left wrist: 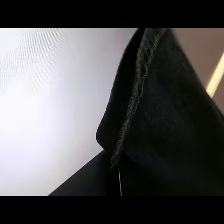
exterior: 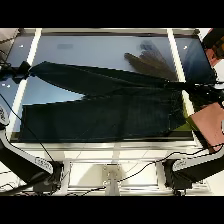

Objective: Fold the clothes and pants, and hang the long-sleeved shirts on hangers.

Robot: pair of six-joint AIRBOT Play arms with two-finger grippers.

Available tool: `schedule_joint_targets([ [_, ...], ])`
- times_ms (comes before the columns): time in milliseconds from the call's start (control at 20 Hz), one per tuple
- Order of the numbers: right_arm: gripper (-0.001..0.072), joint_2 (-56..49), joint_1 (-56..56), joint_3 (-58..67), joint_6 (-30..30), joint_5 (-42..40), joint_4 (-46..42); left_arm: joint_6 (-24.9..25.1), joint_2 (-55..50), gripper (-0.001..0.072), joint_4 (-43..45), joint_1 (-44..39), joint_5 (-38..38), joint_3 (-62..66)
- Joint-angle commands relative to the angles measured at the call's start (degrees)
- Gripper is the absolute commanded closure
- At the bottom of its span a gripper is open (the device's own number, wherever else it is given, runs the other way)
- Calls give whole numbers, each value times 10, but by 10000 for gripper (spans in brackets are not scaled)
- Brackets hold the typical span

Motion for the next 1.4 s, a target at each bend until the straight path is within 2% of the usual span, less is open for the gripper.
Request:
schedule_joint_targets([
  [0,676,0,7,1,29,-89,7,5,23,677,68,8,-98,-2],
  [150,676,0,33,1,29,-147,11,0,23,677,136,-9,-148,-21],
  [400,676,0,68,1,29,-225,11,-66,24,677,290,-45,-154,-37],
  [650,674,0,69,1,29,-207,9,-67,25,676,296,-60,-146,-41],
  [700,609,0,62,6,29,-182,4,-67,25,676,296,-61,-146,-41],
  [750,455,0,51,12,29,-156,-6,-67,25,676,295,-61,-146,-41],
  [800,408,0,36,23,37,-119,-11,-67,25,676,295,-61,-146,-41],
  [1100,355,-9,-93,88,58,174,-101,-67,25,675,279,-61,-147,-41],
  [1150,314,-14,-111,88,57,208,-105,-67,25,676,274,-61,-147,-41],
  [1250,291,-30,-130,88,37,264,-103,-67,25,675,273,-64,-147,-41],
  [1350,242,-48,-129,88,10,289,-100,-67,25,675,258,-66,-147,-41],
])
